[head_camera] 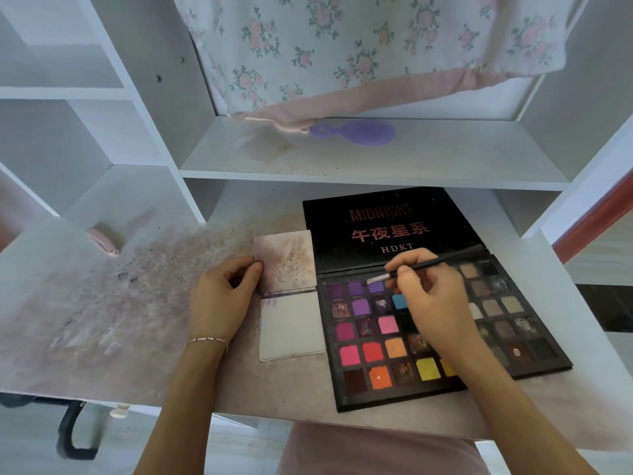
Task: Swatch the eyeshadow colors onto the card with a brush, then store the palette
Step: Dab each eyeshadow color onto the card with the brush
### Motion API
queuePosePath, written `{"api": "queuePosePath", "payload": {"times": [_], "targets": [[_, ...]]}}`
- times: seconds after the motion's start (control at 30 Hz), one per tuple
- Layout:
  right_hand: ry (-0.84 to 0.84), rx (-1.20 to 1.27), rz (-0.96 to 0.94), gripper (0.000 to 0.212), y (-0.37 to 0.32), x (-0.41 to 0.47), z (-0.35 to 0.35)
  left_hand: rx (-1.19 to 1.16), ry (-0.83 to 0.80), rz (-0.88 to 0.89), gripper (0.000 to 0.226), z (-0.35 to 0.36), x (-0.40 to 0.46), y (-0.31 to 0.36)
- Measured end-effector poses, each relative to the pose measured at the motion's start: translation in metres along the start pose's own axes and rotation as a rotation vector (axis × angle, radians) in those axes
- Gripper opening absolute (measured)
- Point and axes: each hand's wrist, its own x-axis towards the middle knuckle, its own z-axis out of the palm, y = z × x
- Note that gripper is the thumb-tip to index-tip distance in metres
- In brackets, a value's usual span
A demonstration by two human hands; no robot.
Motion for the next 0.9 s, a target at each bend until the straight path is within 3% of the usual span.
{"api": "queuePosePath", "payload": {"times": [0.33, 0.43, 0.53, 0.6, 0.9], "targets": [[-0.232, 0.035, 0.025, 0.018, -0.007, 0.000, 0.060, -0.023, -0.041, 0.055, 0.047, -0.011, -0.024, -0.003], [-0.257, -0.023, -0.006, 0.015, -0.006, 0.003, 0.068, 0.115, -0.107, 0.170, 0.050, -0.021, -0.036, -0.007], [-0.261, -0.028, 0.003, 0.016, -0.004, 0.005, 0.071, 0.383, -0.271, 0.219, 0.070, -0.026, -0.042, -0.010], [-0.253, -0.029, -0.004, 0.019, -0.003, 0.005, 0.071, 0.500, -0.326, 0.231, 0.068, -0.024, -0.044, -0.011], [-0.296, -0.058, -0.022, 0.018, -0.003, 0.004, 0.073, 0.581, -0.311, 0.232, 0.074, -0.019, -0.044, -0.015]]}}
